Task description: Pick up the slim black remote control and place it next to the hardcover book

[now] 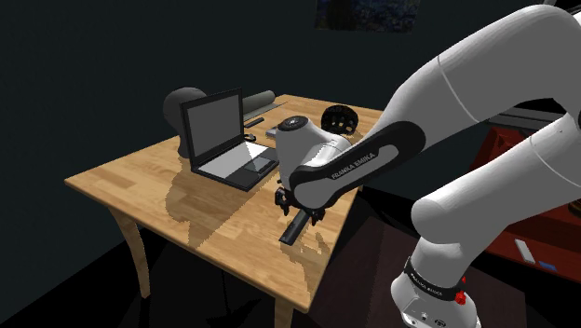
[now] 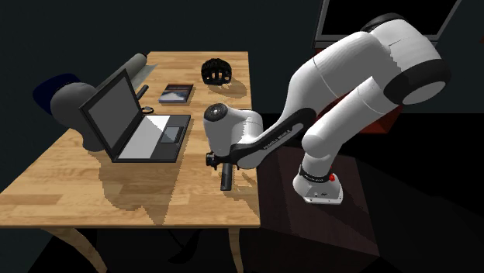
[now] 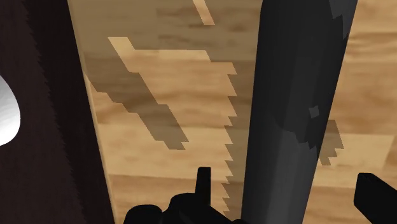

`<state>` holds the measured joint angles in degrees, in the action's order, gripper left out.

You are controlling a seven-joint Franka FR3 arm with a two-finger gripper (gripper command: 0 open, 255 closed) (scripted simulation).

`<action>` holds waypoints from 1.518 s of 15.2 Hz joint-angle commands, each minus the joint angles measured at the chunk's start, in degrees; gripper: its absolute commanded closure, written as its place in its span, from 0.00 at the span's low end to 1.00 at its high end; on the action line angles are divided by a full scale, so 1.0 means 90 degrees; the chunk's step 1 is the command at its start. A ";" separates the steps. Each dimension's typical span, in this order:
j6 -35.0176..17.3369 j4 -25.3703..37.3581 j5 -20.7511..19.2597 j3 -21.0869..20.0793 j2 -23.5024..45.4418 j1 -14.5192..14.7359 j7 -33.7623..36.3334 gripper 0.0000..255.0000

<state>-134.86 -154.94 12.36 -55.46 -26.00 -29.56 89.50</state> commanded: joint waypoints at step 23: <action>0.1194 0.0418 0.0182 0.0751 -0.0795 0.0469 -0.0419 1.00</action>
<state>-125.05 -151.66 14.02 -49.18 -32.71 -25.49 85.99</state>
